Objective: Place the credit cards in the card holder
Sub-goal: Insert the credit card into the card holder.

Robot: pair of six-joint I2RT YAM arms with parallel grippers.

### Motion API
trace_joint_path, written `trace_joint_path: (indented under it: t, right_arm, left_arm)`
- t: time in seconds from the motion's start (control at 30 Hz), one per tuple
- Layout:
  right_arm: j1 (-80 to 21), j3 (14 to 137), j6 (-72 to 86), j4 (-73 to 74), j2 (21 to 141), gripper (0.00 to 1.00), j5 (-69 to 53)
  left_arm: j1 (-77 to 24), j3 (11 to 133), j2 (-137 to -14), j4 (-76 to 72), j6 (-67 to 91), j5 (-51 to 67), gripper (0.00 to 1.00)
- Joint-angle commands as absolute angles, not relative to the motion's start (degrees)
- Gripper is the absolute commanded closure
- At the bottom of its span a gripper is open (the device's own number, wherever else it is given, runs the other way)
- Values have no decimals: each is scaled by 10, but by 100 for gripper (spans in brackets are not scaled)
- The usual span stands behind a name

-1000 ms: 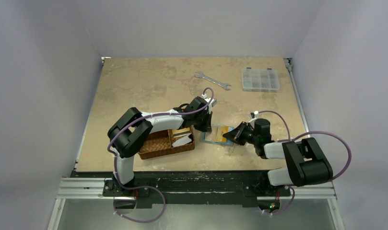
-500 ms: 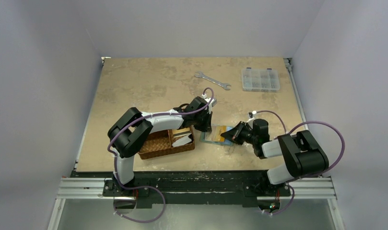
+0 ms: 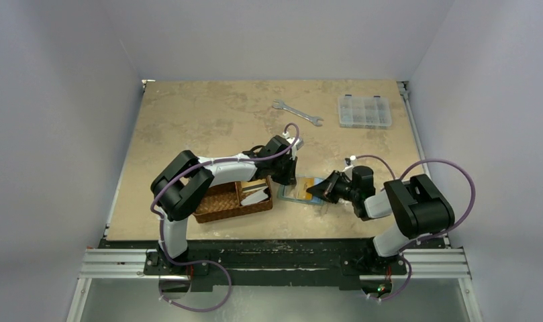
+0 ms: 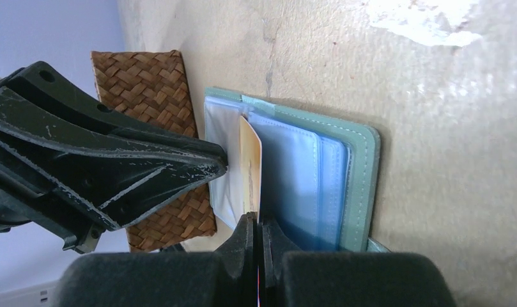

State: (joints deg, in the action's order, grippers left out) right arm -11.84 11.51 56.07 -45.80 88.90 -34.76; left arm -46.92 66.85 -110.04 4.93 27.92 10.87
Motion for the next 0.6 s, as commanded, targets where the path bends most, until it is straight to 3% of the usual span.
trace_joint_path:
  t: [0.0,0.37,0.47,0.57]
  right_arm:
    - [-128,137,530,-441,937,100,-407]
    - [-127,178,492,-419,985,100,-432]
    - [-127,178,483,-401,979,100,-423]
    - [-127,179,482,-401,981,100,-423]
  left_arm:
    - [-472,652,-1116,71,276,111,100]
    - [-472,690,-1100,123,257,95,100]
    - [-472,720,-1094,173,244,53,82]
    - [-473,732,-1088,205,235,11,75]
